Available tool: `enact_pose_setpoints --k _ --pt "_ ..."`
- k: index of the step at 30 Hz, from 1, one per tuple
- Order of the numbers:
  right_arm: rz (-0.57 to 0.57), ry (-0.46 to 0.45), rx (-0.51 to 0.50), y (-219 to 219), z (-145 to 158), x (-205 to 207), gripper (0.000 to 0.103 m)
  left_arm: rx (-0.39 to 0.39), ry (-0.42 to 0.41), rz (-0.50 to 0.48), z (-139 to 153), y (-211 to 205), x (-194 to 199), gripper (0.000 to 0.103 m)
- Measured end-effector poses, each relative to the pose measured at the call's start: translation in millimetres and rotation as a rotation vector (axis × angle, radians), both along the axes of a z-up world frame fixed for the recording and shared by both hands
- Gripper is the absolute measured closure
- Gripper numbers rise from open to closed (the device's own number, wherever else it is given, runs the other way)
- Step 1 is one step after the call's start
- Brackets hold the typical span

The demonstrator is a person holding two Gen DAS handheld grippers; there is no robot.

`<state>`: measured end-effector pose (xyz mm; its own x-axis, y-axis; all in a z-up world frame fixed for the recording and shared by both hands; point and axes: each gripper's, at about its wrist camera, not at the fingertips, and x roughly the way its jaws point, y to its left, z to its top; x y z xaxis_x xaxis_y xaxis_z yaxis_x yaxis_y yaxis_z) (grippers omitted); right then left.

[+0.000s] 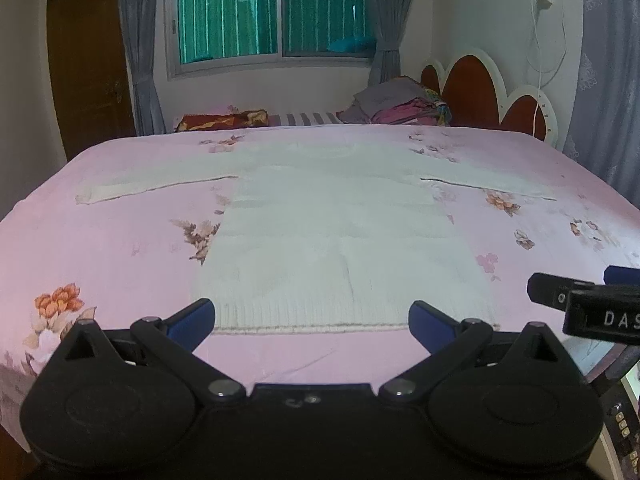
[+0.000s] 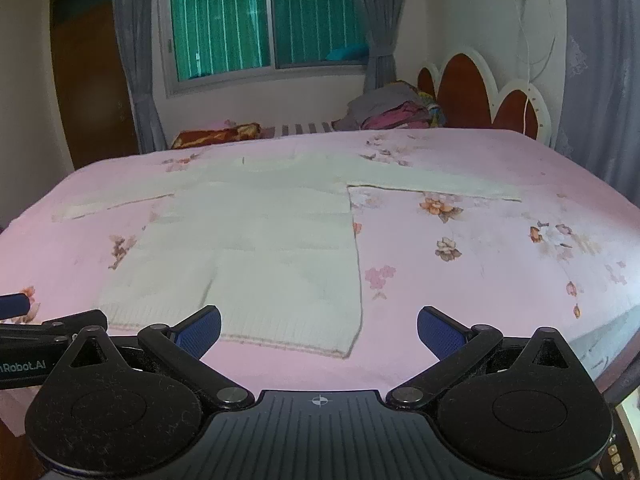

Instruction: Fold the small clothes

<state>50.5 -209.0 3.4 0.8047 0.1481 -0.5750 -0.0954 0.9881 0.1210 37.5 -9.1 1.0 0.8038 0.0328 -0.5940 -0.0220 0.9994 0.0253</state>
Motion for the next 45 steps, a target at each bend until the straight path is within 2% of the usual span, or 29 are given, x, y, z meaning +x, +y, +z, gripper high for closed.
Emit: enact_pose_setpoints --k 6,13,17,21,24,28,33,37,40,41,42,43,44,45 --pt "-0.006 -0.003 -0.002 2 5 24 0.000 -0.036 -0.006 -0.007 1 5 23 0.000" --pt "-0.012 0.002 -0.013 5 2 66 0.000 -0.081 0.007 0.014 -2 23 71 0.000" --pt "-0.023 0.002 -0.019 6 -1 92 0.000 -0.133 -0.014 0.008 -1 32 99 0.000" --pt "-0.044 0.005 -0.005 4 -1 126 0.000 -0.100 -0.021 -0.009 1 36 131 0.000" --pt "-0.078 0.007 0.001 1 1 152 0.000 -0.122 -0.023 -0.046 5 42 153 0.000" --pt "-0.109 0.007 0.027 -15 1 179 0.000 -0.113 -0.023 -0.044 7 51 185 0.000" --pt "-0.198 0.012 0.027 -44 -2 208 0.000 -0.161 -0.013 -0.053 -3 52 224 0.001" --pt "-0.269 0.021 0.017 -74 -7 230 0.001 -0.157 0.008 -0.074 -17 32 259 0.011" --pt "-0.321 0.028 0.003 -105 -13 251 0.001 -0.141 0.025 -0.065 -29 11 284 0.012" --pt "-0.333 0.031 0.000 -113 -16 258 0.004 -0.138 0.023 -0.056 -32 5 291 0.012" --pt "-0.350 0.032 0.002 -129 -21 269 0.030 -0.133 0.028 -0.048 -34 0 298 0.012" --pt "-0.370 0.048 0.013 -145 -27 281 0.042 -0.129 0.044 -0.040 -37 -7 307 0.012" --pt "-0.390 0.064 0.027 -158 -32 291 0.047 -0.131 0.066 -0.033 -40 -13 317 0.011" --pt "-0.419 0.086 0.059 -180 -41 306 0.047 -0.133 0.078 -0.029 -42 -19 326 0.010"
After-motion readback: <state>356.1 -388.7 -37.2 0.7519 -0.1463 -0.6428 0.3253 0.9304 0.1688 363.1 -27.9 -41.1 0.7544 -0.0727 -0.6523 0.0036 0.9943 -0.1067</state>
